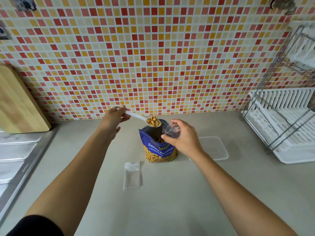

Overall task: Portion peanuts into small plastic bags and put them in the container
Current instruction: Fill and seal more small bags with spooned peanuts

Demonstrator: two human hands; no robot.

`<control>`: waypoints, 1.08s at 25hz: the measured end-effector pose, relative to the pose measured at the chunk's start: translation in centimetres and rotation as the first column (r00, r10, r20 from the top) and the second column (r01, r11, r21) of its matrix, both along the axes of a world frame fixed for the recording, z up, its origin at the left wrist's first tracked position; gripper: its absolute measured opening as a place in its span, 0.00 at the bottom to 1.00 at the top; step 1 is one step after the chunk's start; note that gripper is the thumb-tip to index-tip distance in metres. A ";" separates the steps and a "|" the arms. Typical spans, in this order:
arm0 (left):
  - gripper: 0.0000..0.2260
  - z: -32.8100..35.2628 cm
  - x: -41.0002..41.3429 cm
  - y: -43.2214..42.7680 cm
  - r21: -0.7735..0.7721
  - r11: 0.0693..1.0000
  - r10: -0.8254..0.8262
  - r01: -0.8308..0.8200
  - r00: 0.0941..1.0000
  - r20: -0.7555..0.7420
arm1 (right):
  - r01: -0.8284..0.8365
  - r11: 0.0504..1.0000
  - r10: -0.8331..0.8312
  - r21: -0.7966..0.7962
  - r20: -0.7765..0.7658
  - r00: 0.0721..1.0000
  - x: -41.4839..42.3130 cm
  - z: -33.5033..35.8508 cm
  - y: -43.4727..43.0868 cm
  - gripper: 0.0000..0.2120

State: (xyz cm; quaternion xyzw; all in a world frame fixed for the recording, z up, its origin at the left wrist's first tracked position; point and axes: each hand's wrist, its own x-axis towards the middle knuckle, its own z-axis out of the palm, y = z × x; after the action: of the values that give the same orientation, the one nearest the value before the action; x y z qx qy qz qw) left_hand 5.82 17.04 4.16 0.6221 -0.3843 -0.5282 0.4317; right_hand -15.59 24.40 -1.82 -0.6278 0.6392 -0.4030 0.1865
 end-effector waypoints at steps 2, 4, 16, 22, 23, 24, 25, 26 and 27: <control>0.09 0.9 -0.2 -0.2 -0.026 0.999 -0.031 0.032 0.999 0.028 | -0.008 1.000 0.008 -0.014 -0.002 1.000 0.5 0.3 -0.2 0.28; 0.08 1.7 -0.9 -0.1 -0.050 0.995 -0.077 0.081 0.994 0.078 | -0.014 0.999 0.014 -0.032 0.004 1.000 0.9 0.6 -0.4 0.26; 0.13 6.8 -5.0 1.0 -0.366 0.779 -0.051 0.509 0.633 0.772 | 0.045 0.998 -0.043 -0.033 0.073 0.996 2.0 0.9 -0.8 0.25; 0.12 8.4 -3.8 0.7 -0.478 0.788 0.083 0.388 0.702 0.707 | 0.094 0.995 -0.090 -0.031 0.120 0.989 1.8 1.0 -0.6 0.24; 0.13 8.0 -3.2 0.4 -0.474 0.812 0.076 0.339 0.745 0.663 | 0.115 0.993 -0.109 -0.041 0.126 0.986 1.6 1.0 -0.5 0.24; 0.13 7.3 -2.8 0.1 -0.441 0.841 0.049 0.314 0.767 0.639 | 0.136 0.989 -0.127 -0.056 0.136 0.982 1.4 1.0 -0.4 0.24; 0.13 6.2 -2.7 0.0 -0.380 0.867 0.001 0.322 0.762 0.647 | 0.153 0.986 -0.140 -0.072 0.153 0.978 1.1 1.0 -0.2 0.24; 0.14 4.8 -2.8 0.1 -0.301 0.882 -0.068 0.362 0.730 0.680 | 0.163 0.983 -0.147 -0.082 0.176 0.973 0.9 1.1 0.0 0.23; 0.14 3.2 -3.2 0.3 -0.218 0.881 -0.150 0.421 0.683 0.715 | 0.172 0.982 -0.152 -0.084 0.198 0.968 0.7 1.2 0.3 0.23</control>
State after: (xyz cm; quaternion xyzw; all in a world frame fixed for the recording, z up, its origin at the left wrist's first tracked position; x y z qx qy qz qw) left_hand 2.60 17.29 7.35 0.6106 -0.6996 -0.2446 0.2792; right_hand -14.93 24.65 -0.60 -0.5405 0.6464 -0.5069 0.1816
